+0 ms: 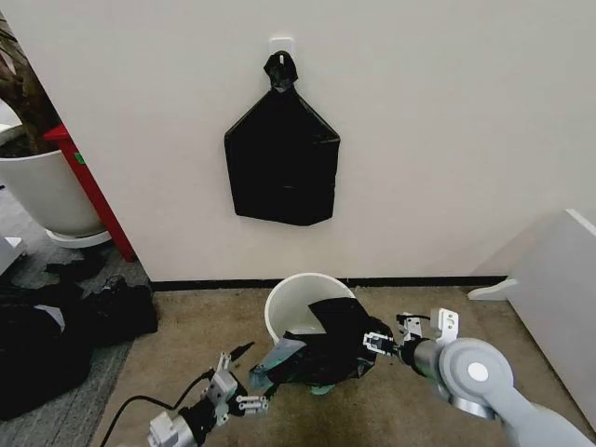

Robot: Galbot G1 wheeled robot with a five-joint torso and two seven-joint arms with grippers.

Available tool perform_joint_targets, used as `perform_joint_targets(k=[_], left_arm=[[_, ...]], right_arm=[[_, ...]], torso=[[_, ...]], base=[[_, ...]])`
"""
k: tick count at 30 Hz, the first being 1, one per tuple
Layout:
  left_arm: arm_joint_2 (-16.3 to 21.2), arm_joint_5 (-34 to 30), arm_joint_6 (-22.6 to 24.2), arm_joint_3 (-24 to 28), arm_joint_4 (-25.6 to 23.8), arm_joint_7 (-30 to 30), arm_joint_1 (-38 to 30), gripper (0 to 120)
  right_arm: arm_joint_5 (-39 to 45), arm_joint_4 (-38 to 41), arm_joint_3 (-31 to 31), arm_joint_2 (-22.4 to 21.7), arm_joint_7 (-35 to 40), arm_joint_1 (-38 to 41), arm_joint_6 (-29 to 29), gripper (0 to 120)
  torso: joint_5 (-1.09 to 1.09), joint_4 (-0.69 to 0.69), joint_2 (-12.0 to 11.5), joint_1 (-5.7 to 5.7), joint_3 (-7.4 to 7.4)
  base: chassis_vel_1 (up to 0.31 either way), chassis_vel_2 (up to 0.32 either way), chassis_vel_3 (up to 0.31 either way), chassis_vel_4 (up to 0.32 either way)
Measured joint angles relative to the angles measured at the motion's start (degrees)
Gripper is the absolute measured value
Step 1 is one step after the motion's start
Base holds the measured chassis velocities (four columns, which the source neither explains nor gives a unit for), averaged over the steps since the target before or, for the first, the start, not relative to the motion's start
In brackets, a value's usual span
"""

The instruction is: Place the garbage bag over the trash bin.

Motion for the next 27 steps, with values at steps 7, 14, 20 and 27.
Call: perform_joint_targets(k=[7,14,20,27], left_arm=[[0.41,-1.65,3.74,1.13,-0.53,0.08,-4.04,100],[-0.31,-1.77,5.42,2.43,1.56,2.56,-7.85,100],[-0.34,0.76,5.92,2.84,1.75,5.19,-9.02,100],[-1.99,1.46,6.84,3.63,2.38,4.95,-11.47,100]], right_arm=[[-2.22,2.9,0.34,-0.31,-0.23,-2.14,0.34,100],[-2.51,5.66,0.33,-0.16,0.4,-3.56,1.27,100],[-2.48,6.06,0.26,0.42,1.03,-3.82,1.73,100],[-2.36,6.55,0.22,0.91,1.31,-4.05,2.0,100]], torso=[[0.0,0.0,0.0,0.0,0.0],[0.0,0.0,0.0,0.0,0.0],[0.0,0.01,0.0,0.0,0.0],[0.0,0.01,0.0,0.0,0.0]], base=[[0.0,0.0,0.0,0.0],[0.0,0.0,0.0,0.0],[0.0,0.0,0.0,0.0],[0.0,0.0,0.0,0.0]])
